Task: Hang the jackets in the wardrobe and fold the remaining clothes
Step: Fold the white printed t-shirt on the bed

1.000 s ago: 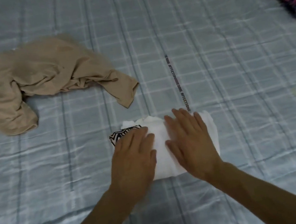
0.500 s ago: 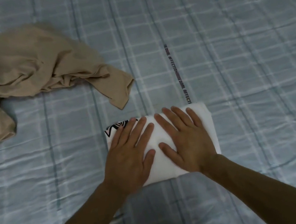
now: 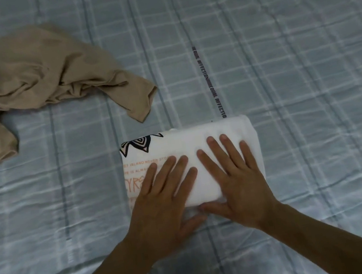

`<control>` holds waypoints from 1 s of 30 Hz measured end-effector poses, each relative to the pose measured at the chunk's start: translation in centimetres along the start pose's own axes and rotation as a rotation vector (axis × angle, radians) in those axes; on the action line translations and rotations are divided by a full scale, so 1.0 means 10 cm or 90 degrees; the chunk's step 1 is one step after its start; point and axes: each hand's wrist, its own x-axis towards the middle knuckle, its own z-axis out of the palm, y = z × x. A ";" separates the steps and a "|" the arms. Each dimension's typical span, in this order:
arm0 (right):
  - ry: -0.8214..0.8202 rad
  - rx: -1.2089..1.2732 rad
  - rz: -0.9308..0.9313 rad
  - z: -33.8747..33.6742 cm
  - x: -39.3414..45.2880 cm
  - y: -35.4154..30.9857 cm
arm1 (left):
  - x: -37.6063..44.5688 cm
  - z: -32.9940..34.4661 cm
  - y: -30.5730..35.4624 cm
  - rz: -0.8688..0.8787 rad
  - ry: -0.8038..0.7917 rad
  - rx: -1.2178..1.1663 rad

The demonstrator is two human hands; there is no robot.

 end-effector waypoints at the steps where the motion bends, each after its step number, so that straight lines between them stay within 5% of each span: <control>1: 0.000 -0.008 -0.002 0.01 0.02 0.01 | 0.00 0.01 -0.03 0.009 -0.015 0.017; 12: -0.038 -0.057 -0.053 -0.04 0.15 0.25 | 0.25 -0.23 -0.39 0.109 -0.078 0.115; 20: 0.000 -0.031 -0.044 -0.07 0.12 0.20 | 0.26 -0.30 -0.40 0.087 -0.108 0.085; 24: 0.017 -0.040 -0.022 -0.11 0.12 0.16 | 0.27 -0.35 -0.36 0.101 -0.044 0.128; 30: 0.026 -0.029 0.018 -0.65 0.14 0.10 | 0.31 -0.86 -0.11 0.005 -0.063 0.152</control>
